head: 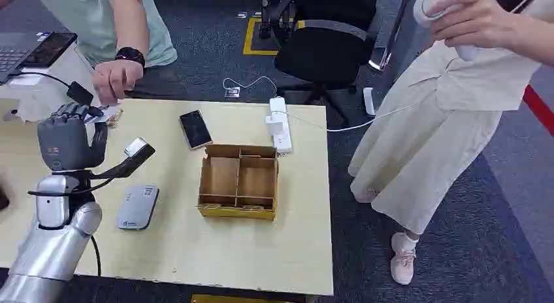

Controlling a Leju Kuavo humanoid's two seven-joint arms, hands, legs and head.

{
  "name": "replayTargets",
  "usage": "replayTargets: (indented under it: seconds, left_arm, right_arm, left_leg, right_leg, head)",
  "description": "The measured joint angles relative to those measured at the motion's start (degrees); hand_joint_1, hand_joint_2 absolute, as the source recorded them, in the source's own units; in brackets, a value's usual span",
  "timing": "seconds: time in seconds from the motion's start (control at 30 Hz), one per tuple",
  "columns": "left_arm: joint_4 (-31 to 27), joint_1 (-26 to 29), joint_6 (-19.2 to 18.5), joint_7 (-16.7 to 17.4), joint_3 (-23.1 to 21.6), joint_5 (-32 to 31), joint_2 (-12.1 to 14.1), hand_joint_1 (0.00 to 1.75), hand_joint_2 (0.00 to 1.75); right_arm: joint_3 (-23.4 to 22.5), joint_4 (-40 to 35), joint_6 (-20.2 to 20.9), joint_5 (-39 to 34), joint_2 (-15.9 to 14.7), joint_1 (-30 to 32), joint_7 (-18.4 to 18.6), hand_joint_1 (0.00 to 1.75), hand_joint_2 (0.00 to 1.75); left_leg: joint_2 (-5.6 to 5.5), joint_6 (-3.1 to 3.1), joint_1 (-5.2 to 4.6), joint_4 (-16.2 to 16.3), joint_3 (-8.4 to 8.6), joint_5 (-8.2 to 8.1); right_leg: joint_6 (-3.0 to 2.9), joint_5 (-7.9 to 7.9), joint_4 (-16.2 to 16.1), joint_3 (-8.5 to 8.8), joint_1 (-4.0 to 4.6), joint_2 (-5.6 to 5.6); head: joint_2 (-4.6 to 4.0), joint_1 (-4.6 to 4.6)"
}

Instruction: Pass the card to the sensor for recognition and then transmit it.

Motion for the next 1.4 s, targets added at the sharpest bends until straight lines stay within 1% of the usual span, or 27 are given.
replayTargets:
  seconds: [0.67,0.73,0.83,0.97,1.03,1.27,1.33,1.37,1.4]
  left_arm:
    - [0.0,0.2,-0.1,-0.1,0.0,0.2,-0.5,1.75,1.75]
    - [0.0,0.4,-0.7,-0.3,0.0,1.9,-0.5,1.75,1.75]
    - [-0.6,0.7,-2.6,-1.0,0.0,5.4,-0.5,1.75,1.75]
    - [-2.3,1.2,-8.0,-1.0,0.0,12.9,-0.5,1.75,1.75]
    - [-3.4,1.7,-9.4,-1.1,0.0,15.6,-0.4,1.75,1.75]
    - [-5.9,2.8,-10.4,-1.1,0.4,16.8,0.2,1.75,1.75]
    - [-6.3,3.0,-11.3,-1.1,0.4,17.7,0.4,1.75,1.75]
    - [-6.4,3.0,-12.5,-1.2,0.5,20.3,0.4,1.75,1.75]
    - [-6.6,3.2,-14.2,-1.2,0.5,24.4,0.2,1.75,1.75]
  right_arm:
    - [0.0,0.0,-0.1,-0.3,0.0,0.0,0.1,0.00,1.75]
    - [0.0,0.0,-0.1,-0.3,0.0,0.1,0.1,0.00,1.75]
    - [0.0,0.0,0.0,-0.5,0.0,0.1,0.3,0.00,1.75]
    - [0.0,0.0,0.3,-0.9,0.0,0.2,0.3,0.00,1.75]
    - [0.0,0.0,0.3,-1.0,0.0,0.4,0.3,0.00,1.75]
    - [0.0,-0.1,0.9,-1.0,0.0,0.5,0.3,0.00,1.75]
    - [0.0,-0.1,1.0,-1.1,0.0,0.5,0.3,0.00,1.75]
    - [0.0,-0.1,1.0,-1.2,0.0,0.5,0.3,0.00,1.75]
    - [0.0,-0.1,1.0,-1.6,0.0,0.5,0.3,0.00,1.75]
  left_leg:
    - [0.00,0.00,0.00,0.0,0.00,0.00]
    - [0.00,0.00,0.00,0.0,0.00,0.00]
    - [0.00,0.00,0.00,0.0,0.00,0.00]
    - [0.00,0.00,0.00,0.0,0.00,0.00]
    - [0.00,0.00,0.00,0.0,-0.01,0.00]
    - [0.00,0.00,0.00,0.0,-0.01,0.00]
    - [-0.01,0.00,0.00,0.0,0.00,0.00]
    - [-0.01,0.00,0.00,0.0,0.00,0.00]
    - [-0.01,0.00,0.00,0.0,0.00,0.00]
  right_leg:
    - [0.00,0.00,0.0,0.00,0.00,0.00]
    - [0.00,0.00,0.0,0.00,0.00,0.00]
    - [0.00,0.00,0.0,0.00,0.00,-0.01]
    - [0.00,0.00,0.0,0.00,0.00,0.00]
    - [0.00,0.00,0.0,0.01,0.00,0.00]
    - [0.00,0.00,0.0,0.00,0.00,0.00]
    - [0.00,0.00,0.0,0.00,0.00,-0.02]
    - [0.00,0.00,0.0,0.00,0.00,-0.02]
    - [0.00,0.00,0.0,0.00,0.00,-0.02]
  head:
    - [0.00,0.02]
    - [0.00,0.00]
    - [0.00,0.02]
    - [0.00,0.02]
    - [0.00,0.02]
    - [0.00,0.02]
    - [0.00,0.00]
    - [0.00,0.02]
    - [0.00,0.00]
